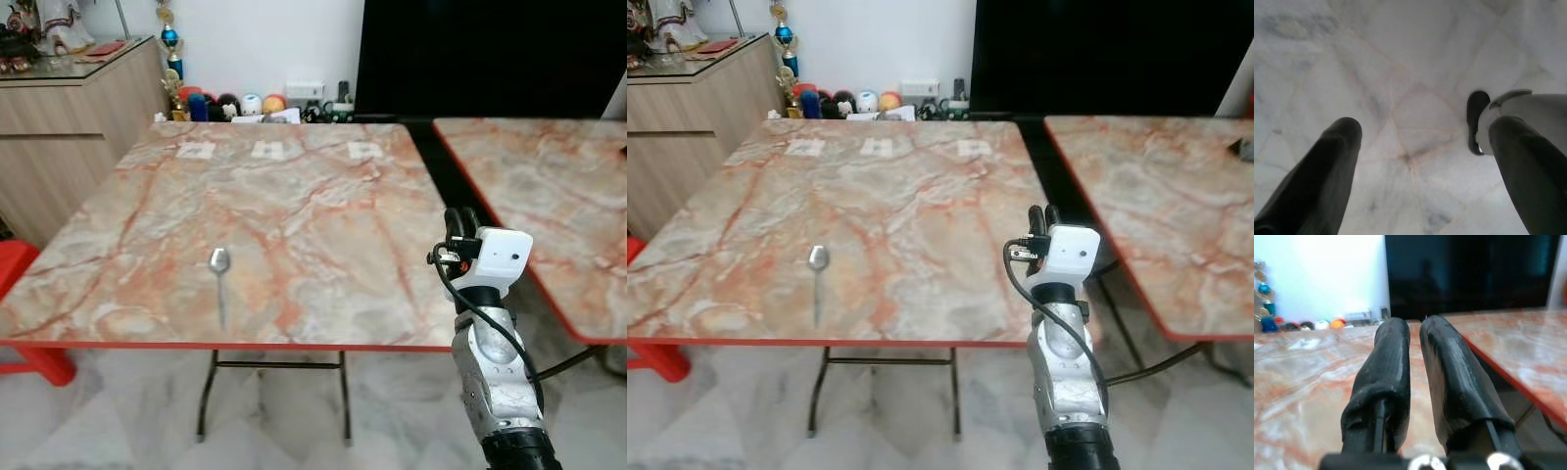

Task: Setting the table

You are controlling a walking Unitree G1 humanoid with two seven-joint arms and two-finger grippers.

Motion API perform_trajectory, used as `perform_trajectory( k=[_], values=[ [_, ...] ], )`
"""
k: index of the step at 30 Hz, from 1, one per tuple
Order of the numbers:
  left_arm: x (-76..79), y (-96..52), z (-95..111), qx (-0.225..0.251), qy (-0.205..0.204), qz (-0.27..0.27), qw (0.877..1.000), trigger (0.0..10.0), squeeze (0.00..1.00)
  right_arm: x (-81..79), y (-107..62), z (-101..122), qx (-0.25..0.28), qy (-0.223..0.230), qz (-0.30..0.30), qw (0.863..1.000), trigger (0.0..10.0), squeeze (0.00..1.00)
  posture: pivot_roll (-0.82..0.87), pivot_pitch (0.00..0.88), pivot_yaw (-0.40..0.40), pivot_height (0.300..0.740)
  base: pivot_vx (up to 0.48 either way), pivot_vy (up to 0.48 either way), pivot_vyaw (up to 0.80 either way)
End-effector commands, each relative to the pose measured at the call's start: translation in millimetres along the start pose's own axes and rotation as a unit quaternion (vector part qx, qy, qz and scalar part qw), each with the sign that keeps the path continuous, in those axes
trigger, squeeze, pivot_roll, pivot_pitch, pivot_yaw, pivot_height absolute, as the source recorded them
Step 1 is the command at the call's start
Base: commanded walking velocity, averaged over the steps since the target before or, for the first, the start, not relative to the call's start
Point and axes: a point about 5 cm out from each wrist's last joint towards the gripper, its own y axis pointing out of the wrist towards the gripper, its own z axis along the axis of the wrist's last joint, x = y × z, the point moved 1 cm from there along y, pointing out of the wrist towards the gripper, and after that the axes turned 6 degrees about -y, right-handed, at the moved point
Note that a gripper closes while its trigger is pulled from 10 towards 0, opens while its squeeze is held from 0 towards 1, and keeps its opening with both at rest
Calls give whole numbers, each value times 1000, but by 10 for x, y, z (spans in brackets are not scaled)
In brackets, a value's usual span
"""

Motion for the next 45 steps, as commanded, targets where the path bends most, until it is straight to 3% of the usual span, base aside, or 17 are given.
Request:
perform_trajectory(
  k=[1,11,21,29,36,45],
  values=[
    [-23,13,46,1,1,4,1000,10000,0,28,2,7,0,2,-7,1000,10000,0,19,24,-1,740,0,480,0],
    [-11,24,82,4,1,3,1000,10000,0,26,-2,-1,-3,3,-8,1000,10000,0,23,35,-1,740,0,480,0],
    [-101,-11,1,-3,-1,9,1000,10000,0,20,-5,-13,-6,4,-7,1000,10000,0,23,35,-1,740,0,463,0],
    [-99,-22,-23,-1,6,8,1000,10000,0,17,-9,-13,-7,4,-6,1000,10000,0,28,50,-3,740,0,0,0],
    [81,-2,-39,-3,6,-4,1000,10000,0,8,-20,-24,-10,5,-5,1000,10000,0,28,56,-2,740,0,0,0],
    [71,-26,-86,2,5,-8,1000,10000,0,3,-29,-27,-10,4,-4,1000,10000,0,29,58,0,740,0,0,0]
  ],
)
